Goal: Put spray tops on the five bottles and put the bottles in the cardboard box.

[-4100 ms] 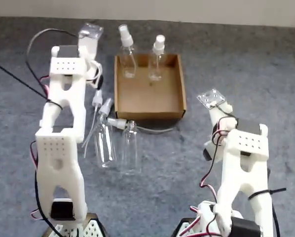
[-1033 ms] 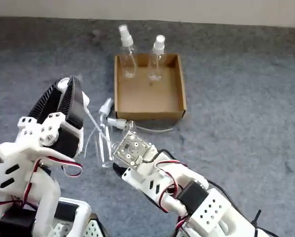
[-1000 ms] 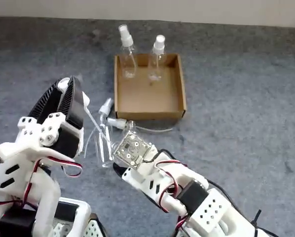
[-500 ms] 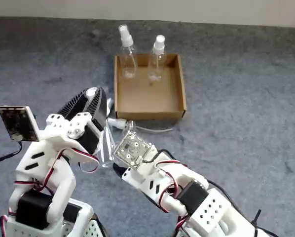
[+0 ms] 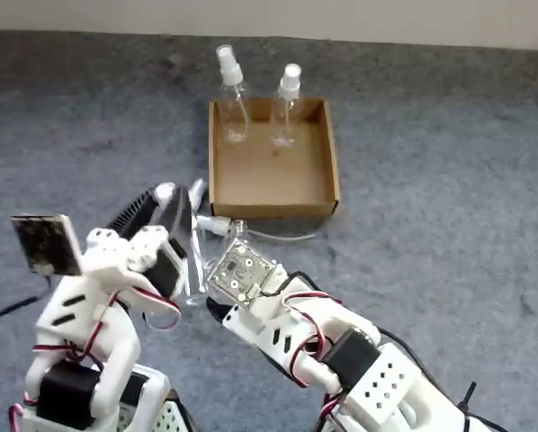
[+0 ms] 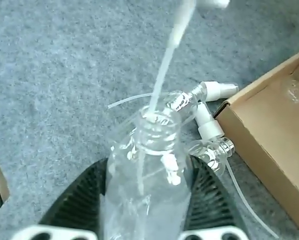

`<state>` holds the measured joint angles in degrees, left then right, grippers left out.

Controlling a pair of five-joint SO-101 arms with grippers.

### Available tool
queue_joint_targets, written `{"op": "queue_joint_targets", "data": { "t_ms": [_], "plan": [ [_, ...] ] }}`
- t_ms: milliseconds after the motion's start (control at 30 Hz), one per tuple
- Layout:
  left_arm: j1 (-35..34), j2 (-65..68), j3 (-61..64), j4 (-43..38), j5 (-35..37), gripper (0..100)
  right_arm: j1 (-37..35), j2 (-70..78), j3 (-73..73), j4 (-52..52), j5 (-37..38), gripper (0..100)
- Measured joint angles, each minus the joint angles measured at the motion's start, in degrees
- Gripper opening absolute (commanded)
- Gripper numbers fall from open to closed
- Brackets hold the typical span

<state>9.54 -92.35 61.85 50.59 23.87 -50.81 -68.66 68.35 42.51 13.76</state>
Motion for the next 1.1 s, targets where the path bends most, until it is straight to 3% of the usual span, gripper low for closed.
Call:
{"op": "queue_joint_targets", "data": {
  "t_ms": [267, 400, 600, 833, 1100],
  "plan": [
    [11.69, -10.02, 13.19, -1.67, -7.3, 0, 0.88, -5.8, 0.88, 0.0, -0.18, 0.3],
    [14.24, -10.64, 13.54, -1.85, -7.65, 1, 0.97, -8.35, 1.14, -1.67, -5.01, 0.3],
    [13.54, -10.99, 13.89, -1.76, -7.65, 17, 7.03, -6.24, 1.05, -5.8, -6.51, 0.3],
    [10.81, -11.43, 14.24, -1.23, -7.65, 13, 9.23, -0.44, -0.88, -8.09, -9.93, 0.3],
    [1.23, -11.43, 12.84, -1.23, -7.65, 12, 9.76, -0.26, -1.05, -8.18, -10.11, 0.3]
  ]
}}
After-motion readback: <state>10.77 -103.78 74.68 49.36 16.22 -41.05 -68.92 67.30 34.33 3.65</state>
